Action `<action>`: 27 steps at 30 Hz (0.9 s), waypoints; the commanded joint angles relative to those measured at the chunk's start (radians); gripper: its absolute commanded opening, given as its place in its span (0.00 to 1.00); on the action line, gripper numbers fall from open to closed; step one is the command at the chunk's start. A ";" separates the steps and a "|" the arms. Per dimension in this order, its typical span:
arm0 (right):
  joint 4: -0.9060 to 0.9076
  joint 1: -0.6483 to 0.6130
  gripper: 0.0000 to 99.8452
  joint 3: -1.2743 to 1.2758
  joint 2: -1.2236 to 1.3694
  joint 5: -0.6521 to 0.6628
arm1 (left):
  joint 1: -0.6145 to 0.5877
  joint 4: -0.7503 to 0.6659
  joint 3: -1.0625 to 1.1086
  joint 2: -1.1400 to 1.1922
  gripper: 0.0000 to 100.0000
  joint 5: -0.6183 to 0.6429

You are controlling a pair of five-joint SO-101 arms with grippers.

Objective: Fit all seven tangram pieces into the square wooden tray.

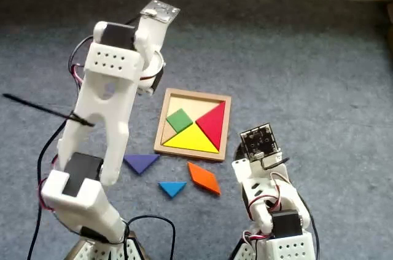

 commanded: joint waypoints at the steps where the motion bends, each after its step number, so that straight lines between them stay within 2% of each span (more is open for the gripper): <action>1: 0.124 -0.008 0.03 -0.113 -0.002 0.003 | -0.056 -0.086 0.186 -0.255 0.01 0.037; 8: 0.203 -0.073 0.06 -0.240 0.001 0.048 | -0.274 -0.354 0.676 -0.562 0.01 0.041; 12: 0.209 -0.142 0.07 -0.246 0.001 0.066 | -0.361 -0.511 0.920 -0.624 0.01 0.046; 16: 0.216 -0.226 0.07 -0.246 0.002 0.114 | -0.418 -0.669 1.104 -0.628 0.01 0.138; 19: 0.236 -0.285 0.07 -0.260 0.002 0.143 | -0.450 -0.760 1.179 -0.636 0.01 0.163; 23: 0.283 -0.357 0.07 -0.332 0.018 0.143 | -0.481 -0.789 1.194 -0.628 0.01 0.164; 27: 0.314 -0.377 0.07 -0.417 0.202 0.143 | -0.481 -0.822 1.219 -0.636 0.01 0.192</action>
